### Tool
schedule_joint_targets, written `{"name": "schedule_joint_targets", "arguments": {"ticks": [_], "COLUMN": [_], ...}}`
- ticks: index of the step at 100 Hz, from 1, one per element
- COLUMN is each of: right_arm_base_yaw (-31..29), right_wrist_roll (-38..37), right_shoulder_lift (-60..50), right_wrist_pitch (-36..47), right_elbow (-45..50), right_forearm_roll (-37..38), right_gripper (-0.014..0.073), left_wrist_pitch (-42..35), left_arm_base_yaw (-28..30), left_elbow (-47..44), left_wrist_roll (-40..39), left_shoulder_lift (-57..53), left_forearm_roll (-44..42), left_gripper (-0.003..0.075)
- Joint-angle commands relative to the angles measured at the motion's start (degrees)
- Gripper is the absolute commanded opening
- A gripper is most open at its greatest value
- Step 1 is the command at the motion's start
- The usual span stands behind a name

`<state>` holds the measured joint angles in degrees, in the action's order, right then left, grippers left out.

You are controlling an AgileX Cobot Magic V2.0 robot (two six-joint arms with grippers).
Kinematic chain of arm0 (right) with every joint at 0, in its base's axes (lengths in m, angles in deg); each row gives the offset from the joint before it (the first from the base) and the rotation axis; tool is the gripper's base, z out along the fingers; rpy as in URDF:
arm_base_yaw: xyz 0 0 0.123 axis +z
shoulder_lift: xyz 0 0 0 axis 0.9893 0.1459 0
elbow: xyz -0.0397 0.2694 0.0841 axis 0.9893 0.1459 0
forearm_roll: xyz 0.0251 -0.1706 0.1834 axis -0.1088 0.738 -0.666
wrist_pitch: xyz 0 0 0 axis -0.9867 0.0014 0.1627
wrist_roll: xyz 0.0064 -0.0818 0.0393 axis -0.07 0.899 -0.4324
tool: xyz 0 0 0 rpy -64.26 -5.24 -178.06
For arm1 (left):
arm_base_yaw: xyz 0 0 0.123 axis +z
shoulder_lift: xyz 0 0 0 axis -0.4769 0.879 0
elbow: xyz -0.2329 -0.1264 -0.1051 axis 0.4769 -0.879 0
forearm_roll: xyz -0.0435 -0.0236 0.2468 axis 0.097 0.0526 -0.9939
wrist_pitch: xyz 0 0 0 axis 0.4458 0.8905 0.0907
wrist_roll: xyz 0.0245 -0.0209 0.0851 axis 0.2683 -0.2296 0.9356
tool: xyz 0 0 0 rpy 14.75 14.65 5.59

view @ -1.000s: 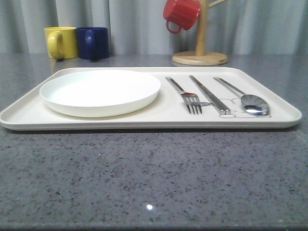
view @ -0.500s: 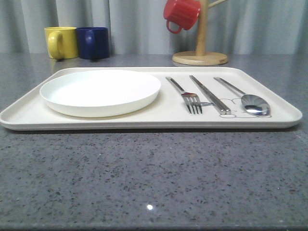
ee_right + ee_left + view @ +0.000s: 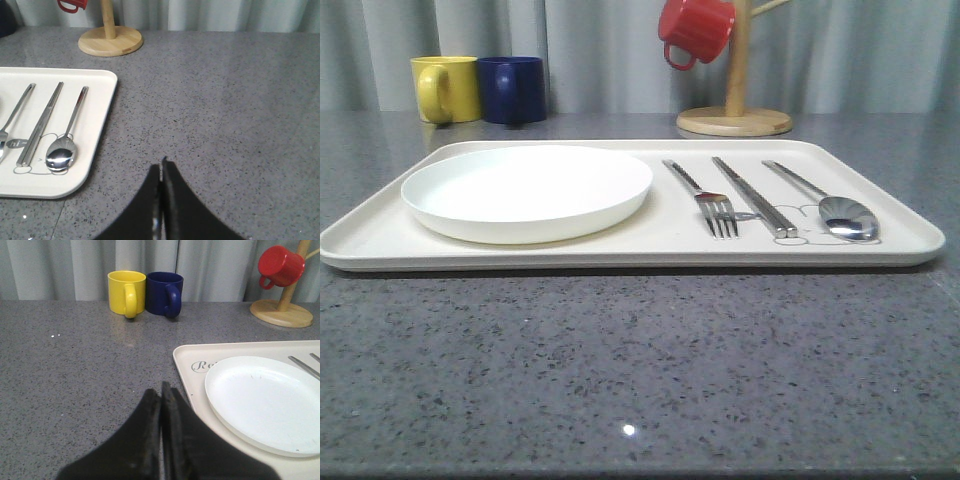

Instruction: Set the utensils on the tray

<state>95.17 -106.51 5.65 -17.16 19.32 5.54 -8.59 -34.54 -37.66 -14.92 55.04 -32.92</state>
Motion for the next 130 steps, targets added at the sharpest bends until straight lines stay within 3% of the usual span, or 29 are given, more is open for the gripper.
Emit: {"name": "schedule_joint_targets", "arguments": {"ticks": [1,18,40,68,95,130], "right_arm_base_yaw": [-1.2,-7.3,-14.2,-15.0,-15.0,-15.0], "right_wrist_roll": [0.4,5.1,16.2,16.2,15.3,15.1], "right_shoulder_lift": [-0.3,-4.9,-12.8,-16.7,-16.7,-16.7], "right_wrist_pitch": [5.8,9.9,17.5,24.6,36.8,36.9], "right_elbow": [-1.2,1.8,9.5,19.3,28.5,28.4], "right_forearm_roll": [1.6,-3.1,-15.8,-15.8,-16.0,-16.0], "right_gripper": [-0.0069,-0.0069,-0.0069,-0.0069,-0.0069,-0.0069], "left_wrist_pitch": [-4.1,-4.1,-4.1,-4.0,-4.0,-4.0], "left_arm_base_yaw": [-0.1,-0.1,-0.1,-0.1,-0.1,-0.1], "left_elbow": [1.6,1.6,1.6,1.6,1.6,1.6], "left_wrist_roll": [0.2,0.2,0.2,0.2,0.2,0.2], "left_shoulder_lift": [0.2,0.2,0.2,0.2,0.2,0.2], "left_forearm_roll": [0.3,0.3,0.3,0.3,0.3,0.3], "left_gripper": [-0.0019,-0.0019,-0.0019,-0.0019,-0.0019,-0.0019]}}
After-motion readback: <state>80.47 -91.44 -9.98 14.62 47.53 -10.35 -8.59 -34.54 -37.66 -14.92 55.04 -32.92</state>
